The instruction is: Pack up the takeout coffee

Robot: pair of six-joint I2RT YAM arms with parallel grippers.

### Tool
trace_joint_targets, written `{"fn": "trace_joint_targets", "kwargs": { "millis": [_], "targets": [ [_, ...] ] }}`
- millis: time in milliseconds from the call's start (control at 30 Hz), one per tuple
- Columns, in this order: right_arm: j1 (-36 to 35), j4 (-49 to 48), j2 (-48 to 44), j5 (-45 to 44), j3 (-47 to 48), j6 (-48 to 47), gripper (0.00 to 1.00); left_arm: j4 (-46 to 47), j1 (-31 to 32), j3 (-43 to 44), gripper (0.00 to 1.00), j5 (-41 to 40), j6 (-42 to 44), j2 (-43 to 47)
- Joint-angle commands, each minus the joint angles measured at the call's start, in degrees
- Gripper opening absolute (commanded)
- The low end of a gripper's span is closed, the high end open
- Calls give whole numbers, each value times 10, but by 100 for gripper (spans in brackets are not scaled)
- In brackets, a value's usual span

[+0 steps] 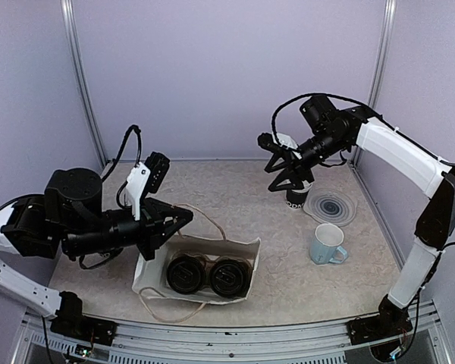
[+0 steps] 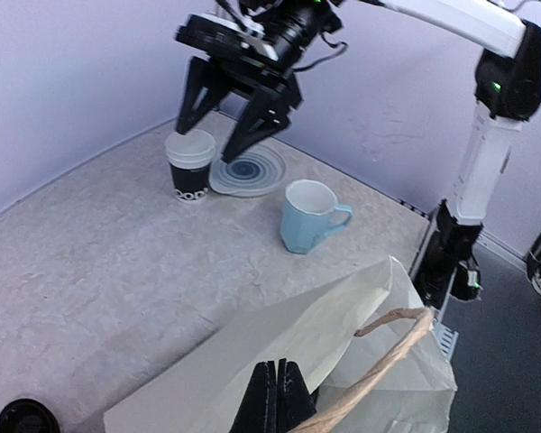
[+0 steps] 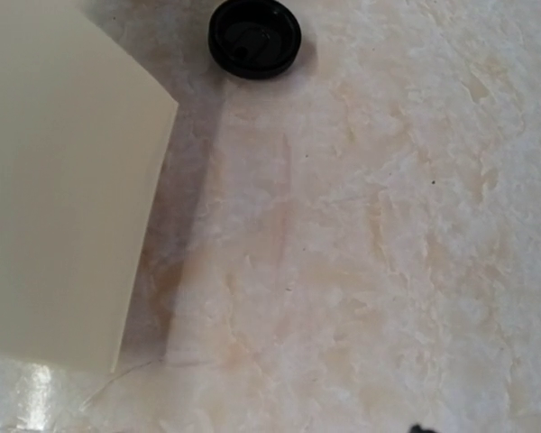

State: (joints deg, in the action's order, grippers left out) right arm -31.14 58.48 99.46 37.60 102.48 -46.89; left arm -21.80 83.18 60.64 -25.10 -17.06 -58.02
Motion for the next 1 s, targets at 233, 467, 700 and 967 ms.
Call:
{"fn": "trace_joint_targets", "kwargs": {
  "millis": [233, 467, 700, 967],
  "targets": [
    [27, 13, -3, 9, 11, -1, 65, 2, -168, 59, 0, 99, 73, -57],
    [36, 3, -17, 19, -7, -2, 65, -14, -214, 108, 25, 121, 83, -94],
    [39, 3, -30, 23, -12, -3, 66, -100, -226, 172, 51, 106, 74, -109],
    [58, -56, -73, 8, -51, 44, 66, -325, -272, 235, 59, -75, -140, -62]
  ]
}}
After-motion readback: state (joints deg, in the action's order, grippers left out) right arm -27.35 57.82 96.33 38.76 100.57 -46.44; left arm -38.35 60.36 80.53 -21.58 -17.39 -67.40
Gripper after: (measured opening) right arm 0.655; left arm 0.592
